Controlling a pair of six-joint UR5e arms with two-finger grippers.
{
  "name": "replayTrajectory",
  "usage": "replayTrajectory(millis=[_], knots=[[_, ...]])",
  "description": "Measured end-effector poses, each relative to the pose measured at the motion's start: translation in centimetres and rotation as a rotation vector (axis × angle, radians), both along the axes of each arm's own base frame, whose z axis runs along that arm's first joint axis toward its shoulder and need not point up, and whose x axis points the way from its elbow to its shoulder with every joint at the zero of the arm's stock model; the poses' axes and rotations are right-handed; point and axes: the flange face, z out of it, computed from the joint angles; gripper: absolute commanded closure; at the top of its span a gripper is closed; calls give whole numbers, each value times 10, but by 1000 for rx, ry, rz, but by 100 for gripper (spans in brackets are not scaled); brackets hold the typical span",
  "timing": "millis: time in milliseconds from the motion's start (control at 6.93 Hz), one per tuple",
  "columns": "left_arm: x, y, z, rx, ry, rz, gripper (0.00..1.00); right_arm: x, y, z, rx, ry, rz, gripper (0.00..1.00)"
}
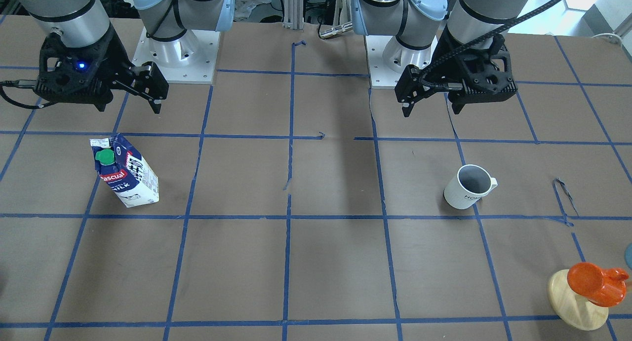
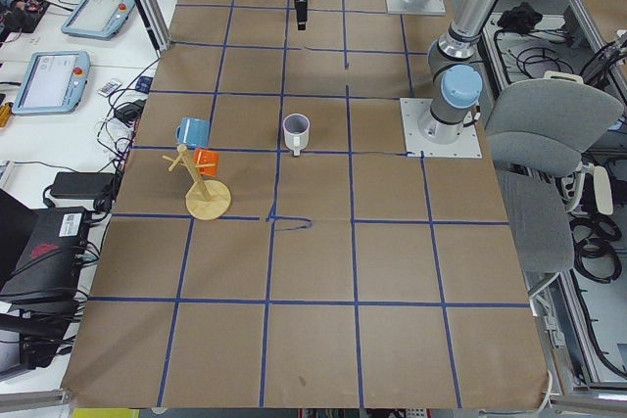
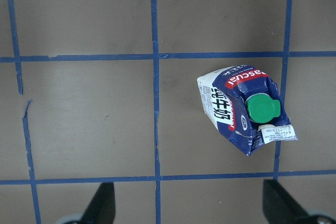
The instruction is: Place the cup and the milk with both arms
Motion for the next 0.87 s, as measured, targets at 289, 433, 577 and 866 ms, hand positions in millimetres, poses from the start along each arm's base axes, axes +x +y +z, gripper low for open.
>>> replayTrajectory(millis=[289, 433, 577, 866], knots=[[0, -1, 4, 14, -3, -16, 0, 0, 0, 0, -1, -1, 0, 0], [0, 0, 5, 16, -4, -17, 0, 0, 0, 0, -1, -1, 0, 0], [0, 0, 5, 18, -5, -18, 0, 0, 0, 0, -3, -1, 0, 0], [1, 0, 4, 19, -7, -18, 0, 0, -1, -2, -5, -1, 0, 0]])
